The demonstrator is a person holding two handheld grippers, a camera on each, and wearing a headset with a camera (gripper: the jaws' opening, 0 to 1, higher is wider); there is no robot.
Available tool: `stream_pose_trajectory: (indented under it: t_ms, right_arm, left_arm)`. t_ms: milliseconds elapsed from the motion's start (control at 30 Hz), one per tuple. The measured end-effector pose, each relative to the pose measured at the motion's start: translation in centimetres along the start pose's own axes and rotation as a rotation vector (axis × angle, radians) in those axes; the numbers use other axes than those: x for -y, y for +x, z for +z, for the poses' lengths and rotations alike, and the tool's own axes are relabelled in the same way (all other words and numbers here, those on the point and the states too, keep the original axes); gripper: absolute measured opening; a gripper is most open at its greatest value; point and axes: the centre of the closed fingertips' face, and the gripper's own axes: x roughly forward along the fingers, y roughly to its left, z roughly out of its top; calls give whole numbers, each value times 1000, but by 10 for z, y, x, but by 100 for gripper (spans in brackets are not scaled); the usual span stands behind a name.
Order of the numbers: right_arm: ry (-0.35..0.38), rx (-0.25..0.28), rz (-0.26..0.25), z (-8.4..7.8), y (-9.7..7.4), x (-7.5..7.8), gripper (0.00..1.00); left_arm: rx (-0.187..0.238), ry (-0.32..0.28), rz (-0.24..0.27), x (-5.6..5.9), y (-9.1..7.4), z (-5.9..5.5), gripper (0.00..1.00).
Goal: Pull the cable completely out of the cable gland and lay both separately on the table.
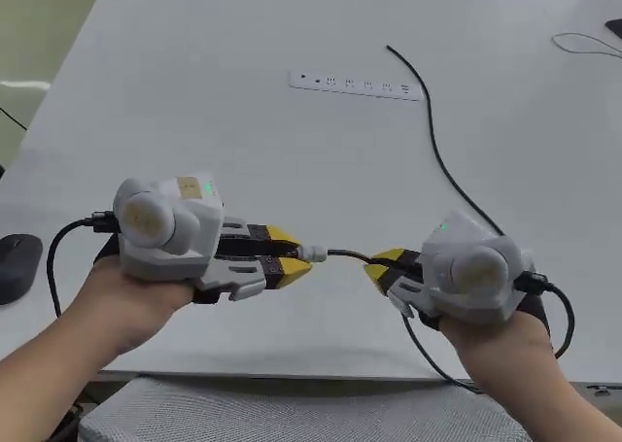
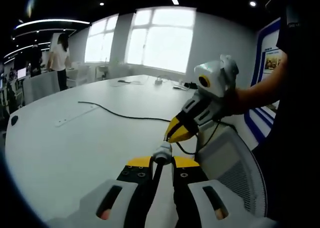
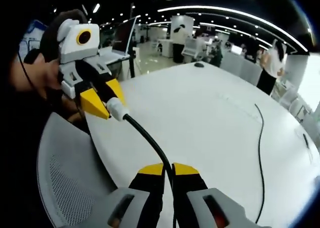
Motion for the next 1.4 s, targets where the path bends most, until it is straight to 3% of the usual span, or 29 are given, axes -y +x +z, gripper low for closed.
stream_pose_trajectory:
  t_ms: [200, 300, 367, 533, 1100, 1267, 1400]
  right_arm:
    - [229, 20, -51, -18, -2, 17, 0]
    - [315, 5, -83, -30, -2, 25, 0]
    - [428, 13, -88, -37, -1, 26, 0]
    - [535, -4, -139, -58, -1, 37, 0]
    - [592, -12, -113, -63, 4, 32, 1]
    - [565, -12, -116, -62, 5, 33, 2]
    - [493, -17, -115, -61, 5, 32, 2]
  left_arm:
    - [8, 1, 3, 0, -2, 2, 15]
    - [12, 1, 1, 1, -2, 3, 15]
    - [10, 4, 1, 1, -3, 2, 15]
    - [8, 3, 5, 1, -5, 1, 15]
    - [-2, -2, 4, -2, -5, -2, 15]
    - [0, -11, 4, -5, -5, -1, 15]
    - [2, -23, 3, -8, -4, 1, 15]
